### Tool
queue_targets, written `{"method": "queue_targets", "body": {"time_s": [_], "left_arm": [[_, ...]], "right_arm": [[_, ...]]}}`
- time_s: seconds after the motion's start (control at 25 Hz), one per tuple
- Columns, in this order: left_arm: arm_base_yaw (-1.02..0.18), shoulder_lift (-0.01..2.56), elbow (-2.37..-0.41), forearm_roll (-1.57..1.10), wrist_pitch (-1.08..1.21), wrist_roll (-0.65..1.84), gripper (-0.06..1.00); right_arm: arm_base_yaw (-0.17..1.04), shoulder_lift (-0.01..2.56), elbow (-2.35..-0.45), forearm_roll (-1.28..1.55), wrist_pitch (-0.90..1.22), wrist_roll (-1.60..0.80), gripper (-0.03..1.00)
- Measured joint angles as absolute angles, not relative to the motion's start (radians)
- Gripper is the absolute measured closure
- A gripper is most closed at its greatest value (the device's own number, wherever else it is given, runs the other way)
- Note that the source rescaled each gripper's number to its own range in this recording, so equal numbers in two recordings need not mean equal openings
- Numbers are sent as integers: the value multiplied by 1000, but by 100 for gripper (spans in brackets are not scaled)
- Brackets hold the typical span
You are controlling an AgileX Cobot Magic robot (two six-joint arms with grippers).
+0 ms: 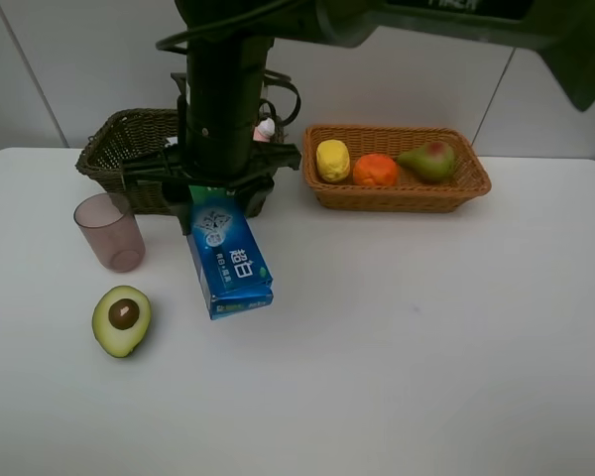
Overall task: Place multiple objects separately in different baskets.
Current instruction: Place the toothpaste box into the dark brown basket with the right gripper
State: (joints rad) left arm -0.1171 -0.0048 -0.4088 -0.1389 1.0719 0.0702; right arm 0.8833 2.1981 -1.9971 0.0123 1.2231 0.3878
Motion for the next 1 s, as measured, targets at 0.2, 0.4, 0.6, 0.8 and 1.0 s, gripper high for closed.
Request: {"method": "queue_targets", "body": {"time_s": [0.2,0.4,0.6,0.8,1.0], "left_arm": [[-117,-5,-409,-139,1072,70,-4],[-117,-5,-409,-139,1072,70,-4],[-117,-5,-409,-139,1072,70,-4],[-117,-5,-409,-139,1072,70,-4],[-117,-5,-409,-139,1072,70,-4]], "right_arm": [[883,2198,-2056,-37,1230,329,61],[883,2198,-2138,-151,1223,309,61],[883,2198,-2161,-299,1119,306,61],[883,2205,-2161,-446,993,306,61],[883,2229,-2167,-601,890,302,61]]}}
